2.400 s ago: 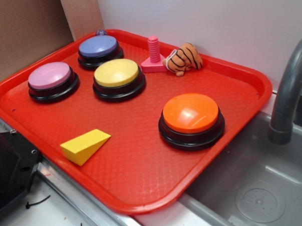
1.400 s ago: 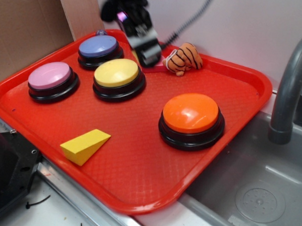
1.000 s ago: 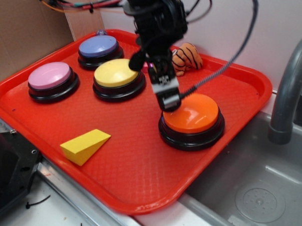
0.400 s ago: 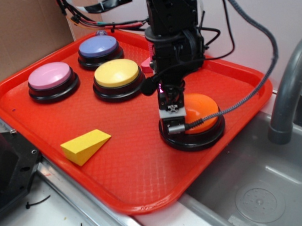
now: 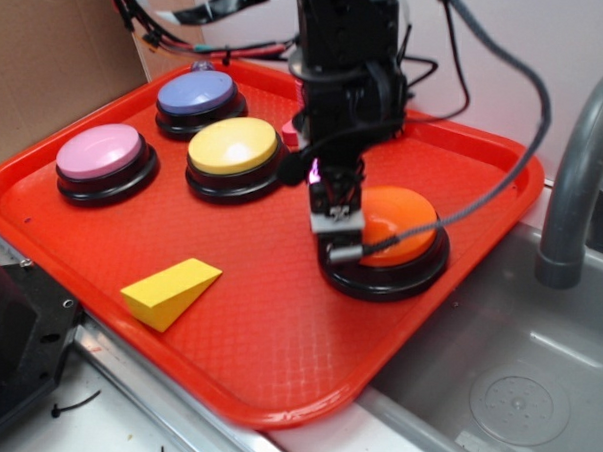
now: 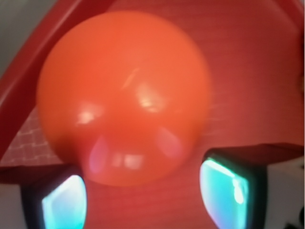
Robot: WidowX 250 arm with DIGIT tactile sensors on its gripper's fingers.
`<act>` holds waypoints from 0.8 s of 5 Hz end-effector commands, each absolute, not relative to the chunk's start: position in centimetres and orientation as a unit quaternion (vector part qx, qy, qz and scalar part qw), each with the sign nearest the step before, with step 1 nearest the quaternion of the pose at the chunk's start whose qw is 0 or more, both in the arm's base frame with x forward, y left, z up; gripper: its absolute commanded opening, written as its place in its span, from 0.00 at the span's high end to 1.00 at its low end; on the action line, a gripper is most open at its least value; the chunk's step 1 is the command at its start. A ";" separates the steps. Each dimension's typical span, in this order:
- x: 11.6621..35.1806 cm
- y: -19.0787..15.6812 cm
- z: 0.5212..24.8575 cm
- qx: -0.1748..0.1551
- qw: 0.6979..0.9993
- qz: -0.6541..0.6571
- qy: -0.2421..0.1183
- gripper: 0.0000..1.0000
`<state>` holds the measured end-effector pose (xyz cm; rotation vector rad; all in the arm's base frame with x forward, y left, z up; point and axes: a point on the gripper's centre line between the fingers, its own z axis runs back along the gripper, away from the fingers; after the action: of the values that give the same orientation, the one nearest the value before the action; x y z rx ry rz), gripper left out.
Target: Push the orange button.
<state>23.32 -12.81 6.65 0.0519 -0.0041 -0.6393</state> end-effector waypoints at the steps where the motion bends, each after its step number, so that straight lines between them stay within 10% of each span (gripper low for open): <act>1: 23.1 -13.3 11.8 0.030 0.953 -0.298 -0.044 0.00; 4: 22.6 -13.1 13.1 0.028 0.958 -0.283 -0.034 0.00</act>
<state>22.55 -12.07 10.78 0.0724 0.0147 -0.5770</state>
